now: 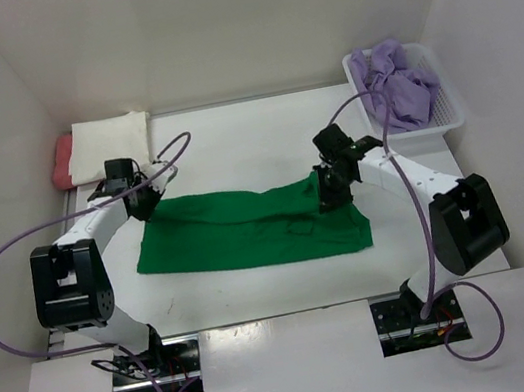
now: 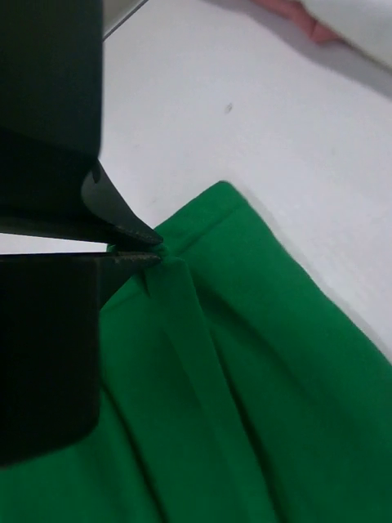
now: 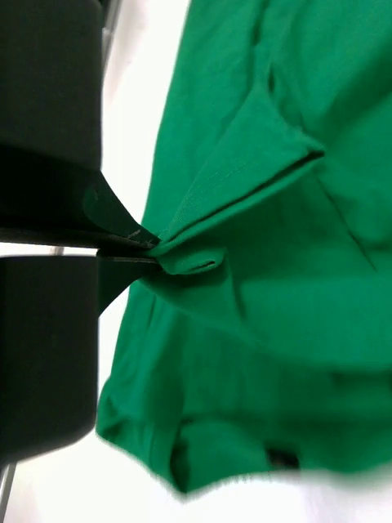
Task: Fold and stack the t-shirts
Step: Fold the other side of the tshirt into a rectangle
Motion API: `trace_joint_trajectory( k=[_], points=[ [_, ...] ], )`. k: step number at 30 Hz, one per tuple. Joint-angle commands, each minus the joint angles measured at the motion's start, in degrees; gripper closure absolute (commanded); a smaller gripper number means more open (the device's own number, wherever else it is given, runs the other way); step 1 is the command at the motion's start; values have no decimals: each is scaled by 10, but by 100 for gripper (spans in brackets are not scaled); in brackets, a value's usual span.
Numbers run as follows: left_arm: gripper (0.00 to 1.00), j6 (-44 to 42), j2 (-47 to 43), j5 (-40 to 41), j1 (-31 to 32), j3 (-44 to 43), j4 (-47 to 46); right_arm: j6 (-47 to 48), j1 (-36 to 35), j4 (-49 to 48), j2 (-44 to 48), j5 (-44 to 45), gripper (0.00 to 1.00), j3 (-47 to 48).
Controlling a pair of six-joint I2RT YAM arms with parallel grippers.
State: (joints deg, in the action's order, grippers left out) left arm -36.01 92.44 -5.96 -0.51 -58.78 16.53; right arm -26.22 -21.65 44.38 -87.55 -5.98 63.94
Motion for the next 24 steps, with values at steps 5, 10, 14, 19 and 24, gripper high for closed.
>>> trace_joint_trajectory(
  k=[5,10,14,19,24],
  points=[
    [87,-40,-30,1,-5,38,60,-38,-54,-21,2,-15,100,-41],
    [77,-51,-30,1,-5,38,91,-44,-54,0,7,-8,100,-53],
    [71,-64,-30,23,-5,26,99,-44,-54,25,2,-1,92,-47],
    [65,-85,-30,67,-23,26,94,-49,-54,64,7,-15,66,-47],
    [54,-112,-30,57,-55,-6,125,-61,-37,117,58,-22,63,-27]
  ],
)
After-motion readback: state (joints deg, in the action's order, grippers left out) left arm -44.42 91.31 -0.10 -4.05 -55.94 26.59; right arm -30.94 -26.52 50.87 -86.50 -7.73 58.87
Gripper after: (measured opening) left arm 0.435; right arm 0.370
